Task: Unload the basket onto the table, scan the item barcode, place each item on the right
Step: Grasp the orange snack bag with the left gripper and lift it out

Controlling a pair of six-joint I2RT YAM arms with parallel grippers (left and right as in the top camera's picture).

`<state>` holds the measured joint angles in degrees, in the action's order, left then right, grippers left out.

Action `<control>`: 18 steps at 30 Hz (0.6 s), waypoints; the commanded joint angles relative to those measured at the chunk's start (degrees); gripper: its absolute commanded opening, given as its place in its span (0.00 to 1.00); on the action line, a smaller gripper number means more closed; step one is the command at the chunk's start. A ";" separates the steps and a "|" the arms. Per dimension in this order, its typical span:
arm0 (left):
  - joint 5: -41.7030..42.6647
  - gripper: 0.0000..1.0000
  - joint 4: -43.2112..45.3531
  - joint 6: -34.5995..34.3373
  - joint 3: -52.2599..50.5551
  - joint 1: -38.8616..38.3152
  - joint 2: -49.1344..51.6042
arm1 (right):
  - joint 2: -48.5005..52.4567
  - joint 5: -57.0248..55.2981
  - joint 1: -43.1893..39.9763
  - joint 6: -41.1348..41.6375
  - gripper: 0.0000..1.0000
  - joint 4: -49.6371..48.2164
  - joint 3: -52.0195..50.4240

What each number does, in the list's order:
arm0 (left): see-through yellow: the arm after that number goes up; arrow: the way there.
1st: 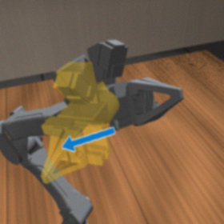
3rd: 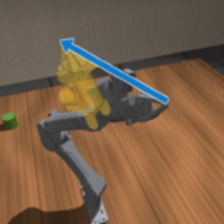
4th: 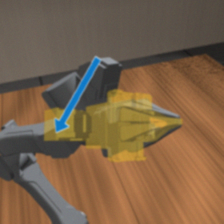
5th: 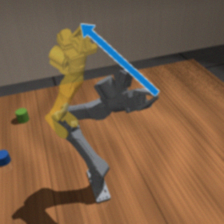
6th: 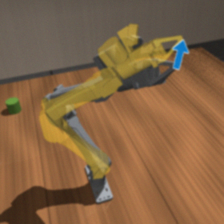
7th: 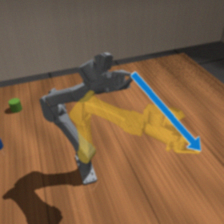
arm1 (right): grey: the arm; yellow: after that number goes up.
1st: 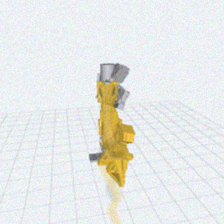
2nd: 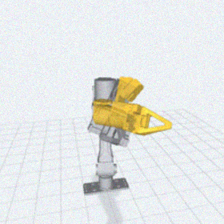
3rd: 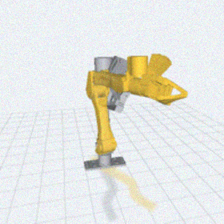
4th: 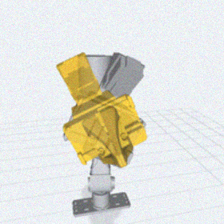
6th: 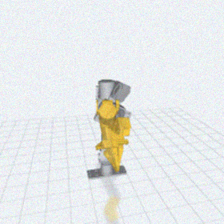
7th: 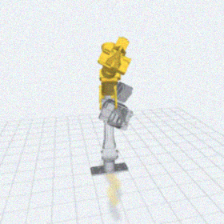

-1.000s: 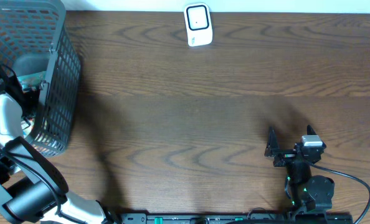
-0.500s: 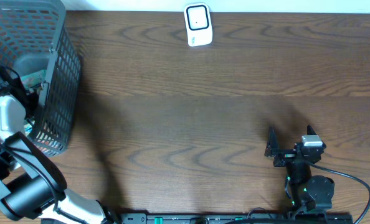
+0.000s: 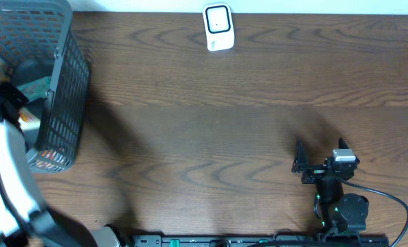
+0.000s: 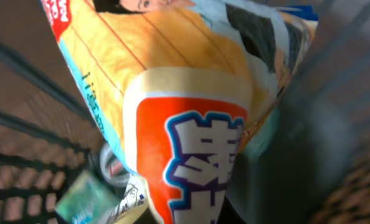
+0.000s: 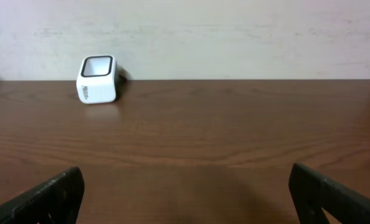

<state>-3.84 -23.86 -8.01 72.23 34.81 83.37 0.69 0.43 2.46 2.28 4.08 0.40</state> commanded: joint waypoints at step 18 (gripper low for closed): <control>31.52 0.06 18.97 -22.86 2.34 -17.16 -19.17 | -0.26 0.15 0.63 -0.63 0.99 0.24 -0.09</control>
<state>19.68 -5.69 -30.30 73.25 24.23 65.32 0.69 0.43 2.46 2.31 4.08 0.40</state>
